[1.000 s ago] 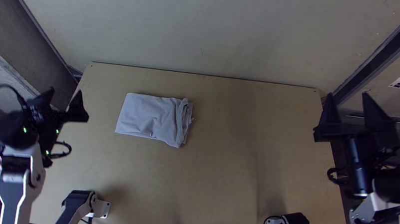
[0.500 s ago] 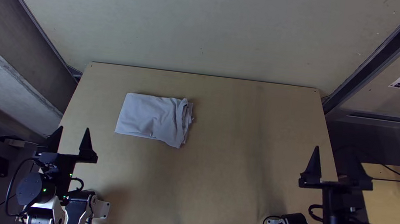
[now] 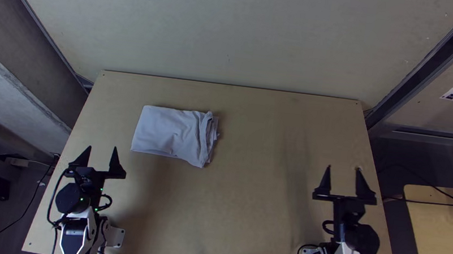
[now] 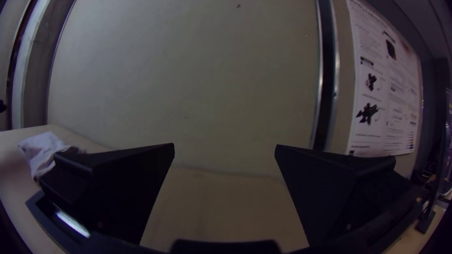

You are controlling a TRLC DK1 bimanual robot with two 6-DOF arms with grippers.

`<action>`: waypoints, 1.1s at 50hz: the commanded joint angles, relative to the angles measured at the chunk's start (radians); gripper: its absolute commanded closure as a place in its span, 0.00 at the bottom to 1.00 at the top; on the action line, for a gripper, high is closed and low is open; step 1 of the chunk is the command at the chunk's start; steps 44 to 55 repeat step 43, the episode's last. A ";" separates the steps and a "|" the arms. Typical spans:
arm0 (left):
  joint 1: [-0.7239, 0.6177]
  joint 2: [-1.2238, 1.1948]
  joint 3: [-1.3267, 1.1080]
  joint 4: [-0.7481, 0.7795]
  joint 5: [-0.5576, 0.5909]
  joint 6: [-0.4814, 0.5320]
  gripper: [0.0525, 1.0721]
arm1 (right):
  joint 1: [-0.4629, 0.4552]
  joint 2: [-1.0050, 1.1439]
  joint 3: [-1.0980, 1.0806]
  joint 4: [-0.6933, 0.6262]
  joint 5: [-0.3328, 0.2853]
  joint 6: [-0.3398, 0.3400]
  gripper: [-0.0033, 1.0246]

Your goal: Fold the t-shirt

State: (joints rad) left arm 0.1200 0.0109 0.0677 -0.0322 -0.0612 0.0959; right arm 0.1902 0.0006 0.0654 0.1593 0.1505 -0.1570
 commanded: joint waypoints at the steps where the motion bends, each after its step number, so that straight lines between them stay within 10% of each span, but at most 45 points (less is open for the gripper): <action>1: -0.002 -0.011 -0.065 0.037 0.009 0.010 0.04 | 0.035 -0.007 -0.064 0.042 0.006 0.014 0.05; 10: 0.001 -0.011 -0.065 0.034 0.015 -0.033 0.04 | 0.015 -0.005 -0.062 -0.136 0.006 0.048 0.04; 55: 0.001 -0.011 -0.065 0.034 0.015 -0.033 0.04 | -0.018 -0.002 -0.062 -0.138 0.004 0.039 0.04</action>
